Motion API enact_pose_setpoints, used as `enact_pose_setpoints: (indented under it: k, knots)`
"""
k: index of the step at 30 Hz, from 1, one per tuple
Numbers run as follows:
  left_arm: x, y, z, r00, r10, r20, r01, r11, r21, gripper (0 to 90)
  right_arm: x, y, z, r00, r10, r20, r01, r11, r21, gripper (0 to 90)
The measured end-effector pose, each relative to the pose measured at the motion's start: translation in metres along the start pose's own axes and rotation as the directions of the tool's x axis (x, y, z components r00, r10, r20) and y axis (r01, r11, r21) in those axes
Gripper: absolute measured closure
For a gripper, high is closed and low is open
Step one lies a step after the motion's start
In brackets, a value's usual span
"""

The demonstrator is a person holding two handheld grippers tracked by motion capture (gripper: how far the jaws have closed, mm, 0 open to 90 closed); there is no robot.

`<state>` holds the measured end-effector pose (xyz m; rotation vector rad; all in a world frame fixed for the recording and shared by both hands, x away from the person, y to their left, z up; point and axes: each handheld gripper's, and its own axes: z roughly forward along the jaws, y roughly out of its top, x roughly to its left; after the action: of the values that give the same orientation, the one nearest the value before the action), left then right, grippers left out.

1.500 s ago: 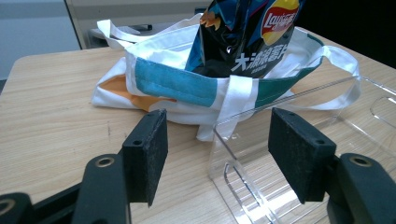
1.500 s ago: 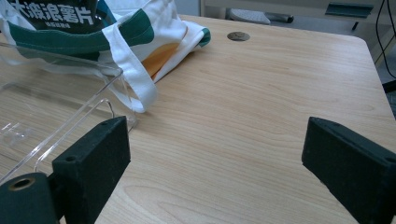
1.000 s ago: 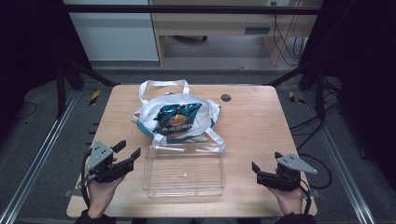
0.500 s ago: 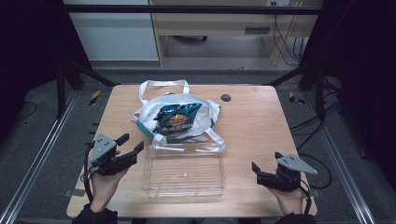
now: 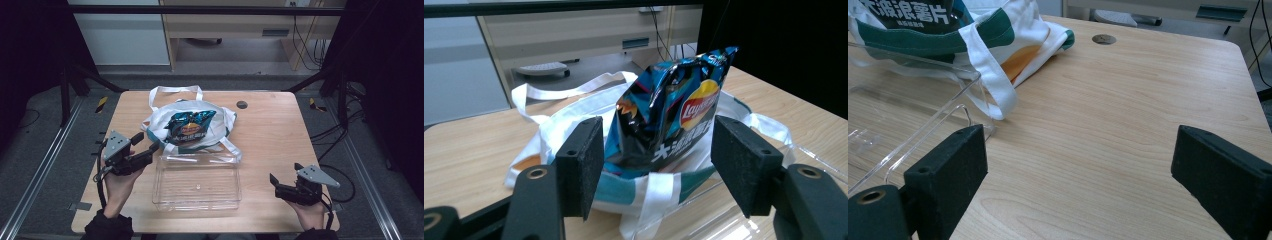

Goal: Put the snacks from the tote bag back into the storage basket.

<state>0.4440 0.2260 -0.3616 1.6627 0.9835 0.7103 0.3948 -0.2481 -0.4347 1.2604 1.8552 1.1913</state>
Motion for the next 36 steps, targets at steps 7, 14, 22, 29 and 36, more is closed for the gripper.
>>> enact_pose_setpoints:
  k: [7,14,22,29,36]
  knots:
    - [-0.004,0.002,0.008,0.9999,0.002,0.014,-0.002,1.0,0.004,37.6,0.0,0.0,0.0,1.0,0.003,-0.001,-0.003,1.0,0.0,8.0]
    - [-0.005,0.002,0.019,0.9996,0.02,0.017,-0.02,0.9995,0.025,37.6,0.0,0.001,0.0,1.0,-0.004,-0.005,0.004,1.0,-0.003,8.0]
    - [0.002,0.005,0.025,0.9998,0.015,0.008,-0.016,0.9993,0.033,38.0,0.0,0.001,0.001,1.0,-0.001,-0.006,0.001,1.0,0.003,8.0]
    - [0.004,0.007,0.038,0.9997,0.019,0.013,-0.019,0.9987,0.048,38.6,0.001,0.0,0.003,1.0,-0.006,-0.007,0.006,1.0,0.008,8.0]
    - [0.002,0.006,0.052,0.9992,0.034,0.021,-0.035,0.9967,0.073,40.8,0.0,0.0,0.004,1.0,-0.008,-0.005,0.008,1.0,0.011,8.0]
